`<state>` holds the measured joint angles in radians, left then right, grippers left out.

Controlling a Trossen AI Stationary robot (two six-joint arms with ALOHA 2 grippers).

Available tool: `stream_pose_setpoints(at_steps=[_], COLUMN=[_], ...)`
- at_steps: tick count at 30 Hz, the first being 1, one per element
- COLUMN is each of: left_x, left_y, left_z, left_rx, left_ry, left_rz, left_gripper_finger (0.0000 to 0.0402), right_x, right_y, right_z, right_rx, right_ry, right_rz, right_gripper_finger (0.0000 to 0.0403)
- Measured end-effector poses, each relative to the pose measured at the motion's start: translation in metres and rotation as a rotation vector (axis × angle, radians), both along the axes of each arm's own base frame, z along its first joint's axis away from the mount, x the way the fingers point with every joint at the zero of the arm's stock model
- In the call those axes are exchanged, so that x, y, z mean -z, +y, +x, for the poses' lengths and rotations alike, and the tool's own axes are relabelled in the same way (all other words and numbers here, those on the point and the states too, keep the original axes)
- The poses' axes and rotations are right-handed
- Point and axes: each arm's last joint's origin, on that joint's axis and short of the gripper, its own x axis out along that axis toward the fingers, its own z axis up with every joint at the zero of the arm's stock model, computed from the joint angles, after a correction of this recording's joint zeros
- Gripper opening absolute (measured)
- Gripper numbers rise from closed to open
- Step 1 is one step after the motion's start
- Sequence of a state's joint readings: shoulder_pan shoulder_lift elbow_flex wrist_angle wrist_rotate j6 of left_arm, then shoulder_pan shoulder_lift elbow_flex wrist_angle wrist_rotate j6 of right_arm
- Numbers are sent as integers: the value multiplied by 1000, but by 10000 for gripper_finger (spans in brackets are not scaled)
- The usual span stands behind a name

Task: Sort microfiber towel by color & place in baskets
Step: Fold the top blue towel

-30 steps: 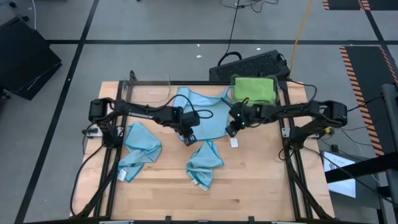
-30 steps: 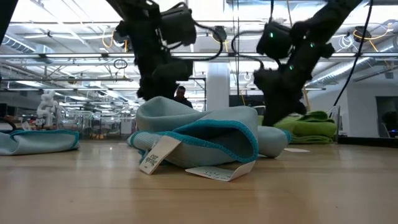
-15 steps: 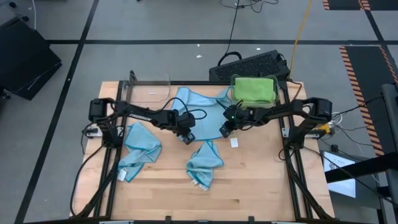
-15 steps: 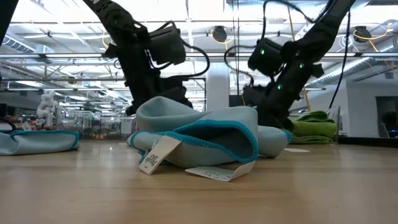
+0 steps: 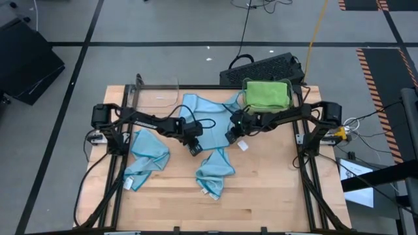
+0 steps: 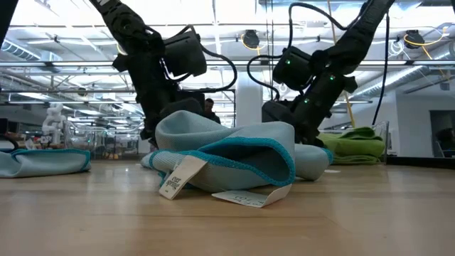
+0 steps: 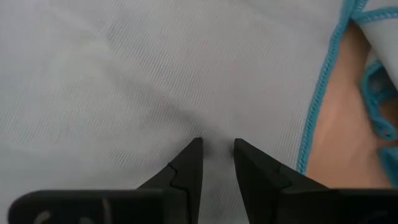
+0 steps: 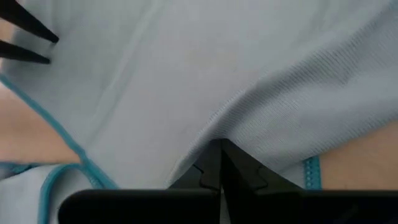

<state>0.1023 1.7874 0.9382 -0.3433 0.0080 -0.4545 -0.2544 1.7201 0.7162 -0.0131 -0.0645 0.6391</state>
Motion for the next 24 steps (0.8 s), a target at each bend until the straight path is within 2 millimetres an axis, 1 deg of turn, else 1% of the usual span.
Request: stream_pose_setpoints(at_steps=[5,10,14,17,20,22,24], left_x=[0,-1,-1,-2,-6,-11,-20], left_y=[-13,-37,-56,-66,-71,-70,-67], left_z=[3,7,6,5,4,3,3], left_rx=[-9,44,72,67,58,52,36], left_ry=[-31,-60,-52,-45,-53,-65,-101], left_rz=[-83,-171,-237,-267,-268,-256,-239], left_gripper_finger=[92,92,92,92,92,92,92], right_x=[3,3,4,2,-8,-19,-30], right_y=[23,46,57,64,65,64,61], right_z=[-3,-1,-3,-6,-8,-9,-14], right_rx=[-25,-56,-77,-69,-44,-22,11], right_ry=[73,89,108,141,123,83,68], right_rz=[87,171,277,344,351,338,307], right_gripper_finger=[0,0,0,0,0,0,1])
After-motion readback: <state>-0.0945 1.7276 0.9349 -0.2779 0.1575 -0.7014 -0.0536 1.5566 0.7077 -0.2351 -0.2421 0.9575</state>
